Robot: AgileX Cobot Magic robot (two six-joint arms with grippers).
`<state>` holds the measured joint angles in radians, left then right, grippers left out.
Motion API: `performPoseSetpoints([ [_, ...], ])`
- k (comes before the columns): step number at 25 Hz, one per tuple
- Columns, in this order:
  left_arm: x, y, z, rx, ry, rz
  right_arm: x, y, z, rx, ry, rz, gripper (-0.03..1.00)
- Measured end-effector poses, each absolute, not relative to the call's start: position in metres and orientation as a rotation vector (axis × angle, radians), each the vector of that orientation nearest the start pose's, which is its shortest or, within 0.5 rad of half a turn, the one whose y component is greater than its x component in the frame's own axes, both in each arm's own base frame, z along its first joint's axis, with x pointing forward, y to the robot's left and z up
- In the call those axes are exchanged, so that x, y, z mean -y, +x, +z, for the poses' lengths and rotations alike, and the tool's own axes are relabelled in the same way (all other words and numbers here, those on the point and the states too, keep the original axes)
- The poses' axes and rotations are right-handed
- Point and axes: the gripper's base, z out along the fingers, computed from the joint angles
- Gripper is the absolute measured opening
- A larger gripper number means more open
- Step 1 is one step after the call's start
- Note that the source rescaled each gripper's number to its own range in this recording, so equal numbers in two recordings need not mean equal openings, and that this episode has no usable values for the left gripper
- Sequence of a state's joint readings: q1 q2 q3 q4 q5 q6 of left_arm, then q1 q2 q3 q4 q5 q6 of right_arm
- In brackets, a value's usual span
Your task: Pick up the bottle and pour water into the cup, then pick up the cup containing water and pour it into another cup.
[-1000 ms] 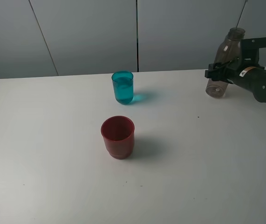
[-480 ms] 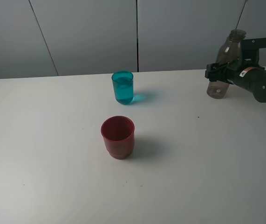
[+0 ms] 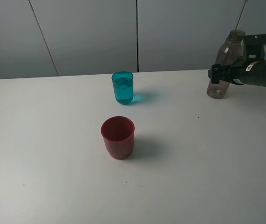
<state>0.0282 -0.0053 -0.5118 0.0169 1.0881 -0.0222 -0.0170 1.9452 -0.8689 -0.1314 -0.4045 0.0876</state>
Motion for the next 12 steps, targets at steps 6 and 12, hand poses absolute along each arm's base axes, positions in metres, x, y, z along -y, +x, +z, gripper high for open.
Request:
performPoseSetpoints([
  [6,-0.001,-0.008,0.278,-2.054,-0.053,0.024,-0.008,0.333,0.136,-2.278,-0.089,0.025,0.99],
  [12,-0.001,-0.008,0.278,-2.054,-0.051,0.025,-0.020,0.287,0.144,-2.374,-0.222,0.010,0.99],
])
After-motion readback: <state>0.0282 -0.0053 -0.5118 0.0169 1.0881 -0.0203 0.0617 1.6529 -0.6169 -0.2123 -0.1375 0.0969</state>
